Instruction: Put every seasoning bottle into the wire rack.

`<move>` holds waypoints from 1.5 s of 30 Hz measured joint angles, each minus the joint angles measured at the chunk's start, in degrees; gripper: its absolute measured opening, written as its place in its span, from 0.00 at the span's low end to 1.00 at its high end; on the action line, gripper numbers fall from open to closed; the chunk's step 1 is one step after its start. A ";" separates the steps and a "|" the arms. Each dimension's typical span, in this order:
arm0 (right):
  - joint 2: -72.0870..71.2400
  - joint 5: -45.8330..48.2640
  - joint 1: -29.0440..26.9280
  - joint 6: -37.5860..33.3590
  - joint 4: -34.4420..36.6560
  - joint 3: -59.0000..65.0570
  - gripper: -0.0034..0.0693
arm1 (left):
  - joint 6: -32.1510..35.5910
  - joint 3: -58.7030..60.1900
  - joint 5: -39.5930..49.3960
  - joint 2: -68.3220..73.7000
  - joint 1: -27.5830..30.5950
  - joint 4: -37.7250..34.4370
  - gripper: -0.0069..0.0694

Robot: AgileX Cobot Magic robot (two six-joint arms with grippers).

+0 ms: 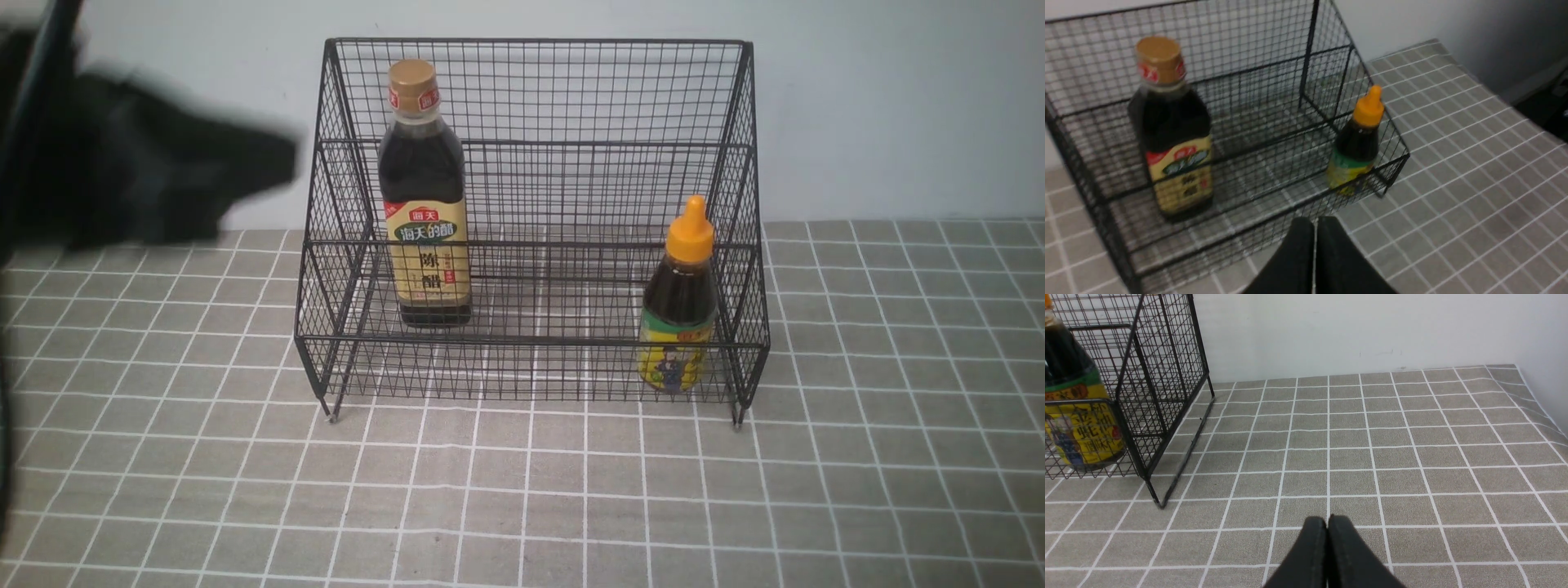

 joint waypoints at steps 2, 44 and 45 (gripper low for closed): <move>0.00 0.00 0.00 0.00 0.00 0.00 0.03 | -3.09 2.81 0.26 -5.30 0.00 4.02 0.08; 0.00 -0.05 -0.03 -0.30 0.00 0.00 0.03 | -21.54 45.38 -20.99 -52.06 10.61 27.40 0.08; 0.00 -0.05 -0.03 -0.44 0.00 0.00 0.03 | -22.34 49.66 -23.96 -52.06 11.01 27.82 0.08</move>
